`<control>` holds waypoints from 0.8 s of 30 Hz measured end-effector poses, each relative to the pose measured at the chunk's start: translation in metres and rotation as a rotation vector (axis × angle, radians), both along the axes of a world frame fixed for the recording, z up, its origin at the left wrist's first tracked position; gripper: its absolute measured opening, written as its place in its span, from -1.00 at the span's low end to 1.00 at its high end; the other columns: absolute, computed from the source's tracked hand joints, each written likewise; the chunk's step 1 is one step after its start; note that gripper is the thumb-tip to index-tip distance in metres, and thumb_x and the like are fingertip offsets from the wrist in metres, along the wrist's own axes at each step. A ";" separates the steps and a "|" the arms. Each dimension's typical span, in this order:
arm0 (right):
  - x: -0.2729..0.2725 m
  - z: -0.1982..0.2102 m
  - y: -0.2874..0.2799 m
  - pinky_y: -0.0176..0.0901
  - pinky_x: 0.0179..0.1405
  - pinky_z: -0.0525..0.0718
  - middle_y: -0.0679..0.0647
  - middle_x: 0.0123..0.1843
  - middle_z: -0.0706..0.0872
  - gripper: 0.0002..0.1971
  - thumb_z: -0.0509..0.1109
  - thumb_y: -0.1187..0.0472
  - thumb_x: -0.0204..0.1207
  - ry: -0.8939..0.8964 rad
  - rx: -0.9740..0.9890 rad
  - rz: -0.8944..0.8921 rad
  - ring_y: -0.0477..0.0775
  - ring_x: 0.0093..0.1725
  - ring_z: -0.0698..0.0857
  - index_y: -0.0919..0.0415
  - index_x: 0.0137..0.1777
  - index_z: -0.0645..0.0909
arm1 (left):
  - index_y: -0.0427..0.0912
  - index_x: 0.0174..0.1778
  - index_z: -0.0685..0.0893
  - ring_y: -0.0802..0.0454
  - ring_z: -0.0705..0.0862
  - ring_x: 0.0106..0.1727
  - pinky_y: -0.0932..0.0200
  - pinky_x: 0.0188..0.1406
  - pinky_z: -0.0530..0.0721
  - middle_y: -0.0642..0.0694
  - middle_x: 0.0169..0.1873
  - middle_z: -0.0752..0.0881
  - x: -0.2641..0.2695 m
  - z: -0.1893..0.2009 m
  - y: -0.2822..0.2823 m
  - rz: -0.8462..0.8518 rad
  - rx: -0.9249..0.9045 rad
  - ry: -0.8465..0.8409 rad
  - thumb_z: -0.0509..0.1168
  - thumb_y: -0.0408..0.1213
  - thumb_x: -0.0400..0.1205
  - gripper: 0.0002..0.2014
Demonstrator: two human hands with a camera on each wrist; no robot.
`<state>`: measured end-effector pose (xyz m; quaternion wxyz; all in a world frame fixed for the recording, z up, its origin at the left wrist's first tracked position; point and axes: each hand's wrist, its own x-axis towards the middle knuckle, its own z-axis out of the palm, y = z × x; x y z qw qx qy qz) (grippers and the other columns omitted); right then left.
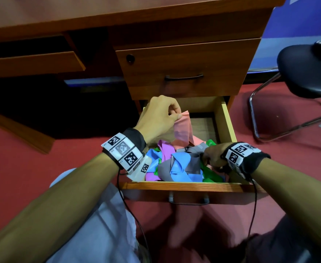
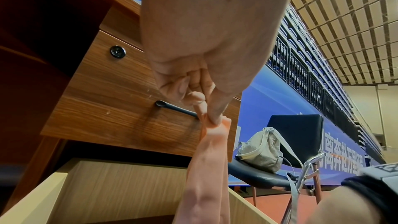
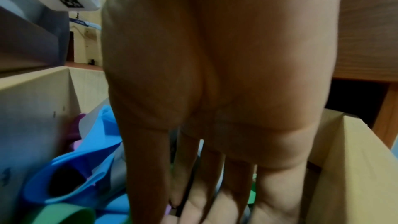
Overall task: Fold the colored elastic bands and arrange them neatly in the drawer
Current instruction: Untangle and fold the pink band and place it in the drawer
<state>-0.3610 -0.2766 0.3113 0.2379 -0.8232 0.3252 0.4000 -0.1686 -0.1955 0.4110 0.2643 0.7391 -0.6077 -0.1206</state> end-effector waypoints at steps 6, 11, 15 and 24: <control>-0.005 -0.008 0.002 -0.10 -0.24 0.63 0.01 -0.31 0.73 -0.84 0.26 0.20 0.23 0.027 -0.038 0.030 0.11 -0.24 0.68 0.14 -0.23 0.63 | 0.06 -0.29 0.78 0.24 0.67 -0.33 0.24 -0.31 0.62 0.16 -0.39 0.74 0.001 -0.002 -0.001 -0.012 0.017 -0.002 0.55 -0.23 0.56 -0.86; -0.006 -0.010 0.007 -0.07 -0.19 0.68 0.06 -0.16 0.70 -0.87 0.37 0.27 0.41 -0.017 -0.105 0.071 0.14 -0.13 0.71 0.05 -0.29 0.51 | 0.04 -0.29 0.80 0.24 0.68 -0.30 0.22 -0.27 0.64 0.15 -0.38 0.75 0.003 -0.002 -0.002 -0.002 0.020 0.004 0.55 -0.24 0.56 -0.86; -0.002 0.011 -0.007 -0.29 -0.44 0.54 -0.08 -0.37 0.66 -0.98 0.47 0.30 0.50 -0.163 -0.046 -0.080 0.00 -0.31 0.61 0.19 -0.11 0.72 | 0.03 -0.27 0.79 0.27 0.62 -0.34 0.22 -0.31 0.56 0.16 -0.38 0.73 0.005 0.000 -0.002 0.056 -0.052 0.010 0.51 -0.27 0.57 -0.87; 0.007 0.049 -0.034 -0.21 -0.19 0.66 0.04 -0.30 0.80 -0.90 0.46 0.28 0.50 -1.220 -0.262 -0.626 -0.09 -0.33 0.71 0.13 -0.24 0.68 | -0.11 -0.11 0.75 0.26 0.55 -0.29 0.34 -0.23 0.52 0.12 -0.17 0.66 0.006 0.016 0.000 0.164 -0.598 0.050 0.43 -0.27 0.64 -0.97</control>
